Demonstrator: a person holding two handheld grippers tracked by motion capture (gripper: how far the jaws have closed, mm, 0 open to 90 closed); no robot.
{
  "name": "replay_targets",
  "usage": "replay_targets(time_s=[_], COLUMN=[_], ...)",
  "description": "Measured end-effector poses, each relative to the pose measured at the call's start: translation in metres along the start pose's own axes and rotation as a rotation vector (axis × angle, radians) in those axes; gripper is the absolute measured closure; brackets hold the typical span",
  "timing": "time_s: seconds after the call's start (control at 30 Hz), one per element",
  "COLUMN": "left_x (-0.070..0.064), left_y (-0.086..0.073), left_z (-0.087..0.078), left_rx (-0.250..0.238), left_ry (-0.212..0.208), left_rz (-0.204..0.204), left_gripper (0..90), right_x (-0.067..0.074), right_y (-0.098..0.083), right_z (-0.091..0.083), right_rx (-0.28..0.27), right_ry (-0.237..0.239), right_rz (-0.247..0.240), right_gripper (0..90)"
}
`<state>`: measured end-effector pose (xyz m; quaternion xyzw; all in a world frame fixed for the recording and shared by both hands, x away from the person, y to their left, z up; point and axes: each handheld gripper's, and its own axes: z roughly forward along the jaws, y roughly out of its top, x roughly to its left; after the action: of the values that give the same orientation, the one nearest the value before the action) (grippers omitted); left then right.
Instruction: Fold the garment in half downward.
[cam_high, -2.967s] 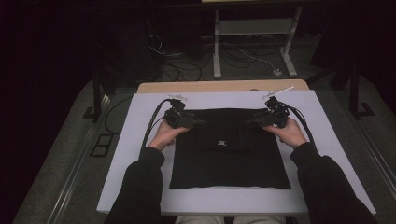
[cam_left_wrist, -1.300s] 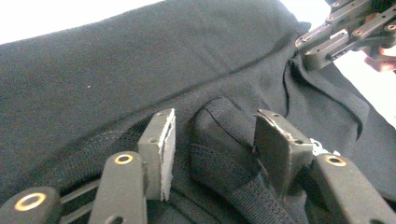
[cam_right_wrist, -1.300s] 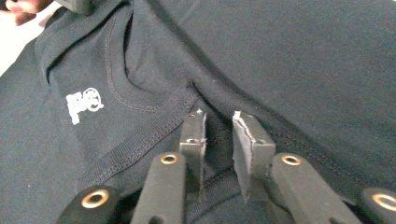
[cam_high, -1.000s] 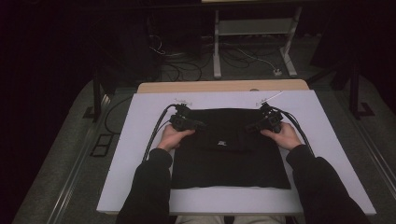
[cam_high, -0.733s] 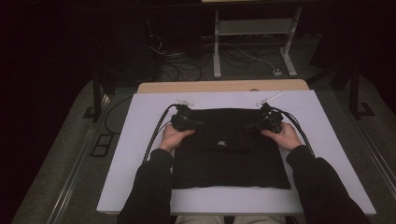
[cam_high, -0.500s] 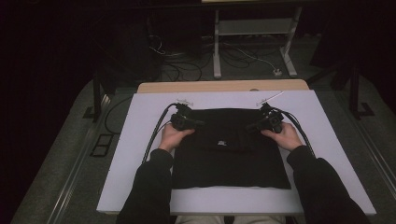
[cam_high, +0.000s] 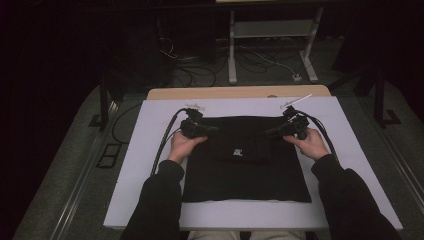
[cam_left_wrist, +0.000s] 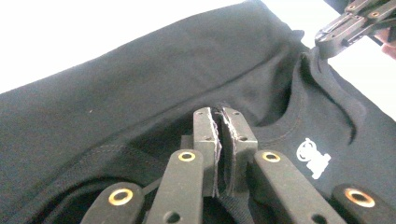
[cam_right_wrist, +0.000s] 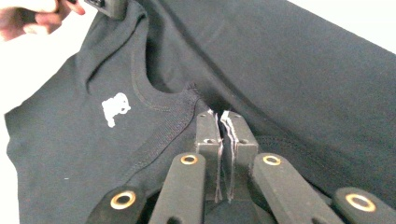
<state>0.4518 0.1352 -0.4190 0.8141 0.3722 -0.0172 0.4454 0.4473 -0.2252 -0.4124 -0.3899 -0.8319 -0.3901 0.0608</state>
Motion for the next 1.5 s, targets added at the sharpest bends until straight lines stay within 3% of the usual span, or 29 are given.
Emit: replay_targets(time_s=[0.3, 0.5, 0.67, 1.0, 1.17, 1.5], left_x=[-0.019, -0.028, -0.037, -0.06, -0.064, -0.068], left_y=[-0.001, -0.006, -0.017, -0.042, -0.048, -0.064], left_z=[-0.019, -0.031, -0.041, -0.052, -0.055, -0.059], left_rx=[-0.067, -0.088, -0.144, -0.204, -0.199, -0.16], left_ry=[-0.048, -0.038, -0.065, -0.066, -0.071, -0.095], left_rz=[-0.001, 0.002, -0.012, -0.003, 0.0, -0.005], left_gripper=[84.1, 84.1, 84.1, 84.2, 84.2, 84.1], right_x=[0.007, 0.014, 0.022, 0.039, 0.045, 0.045], right_y=[-0.001, -0.003, -0.009, -0.035, -0.05, -0.068], right_z=[-0.018, -0.029, -0.036, -0.04, -0.044, -0.047], right_rx=[-0.037, -0.053, -0.073, -0.091, -0.108, -0.108], right_ry=[0.057, 0.065, 0.081, 0.144, 0.18, 0.185], right_rz=[0.006, -0.004, -0.009, -0.009, 0.004, 0.024], right_gripper=[85.0, 85.0, 84.9, 84.9, 84.9, 84.9])
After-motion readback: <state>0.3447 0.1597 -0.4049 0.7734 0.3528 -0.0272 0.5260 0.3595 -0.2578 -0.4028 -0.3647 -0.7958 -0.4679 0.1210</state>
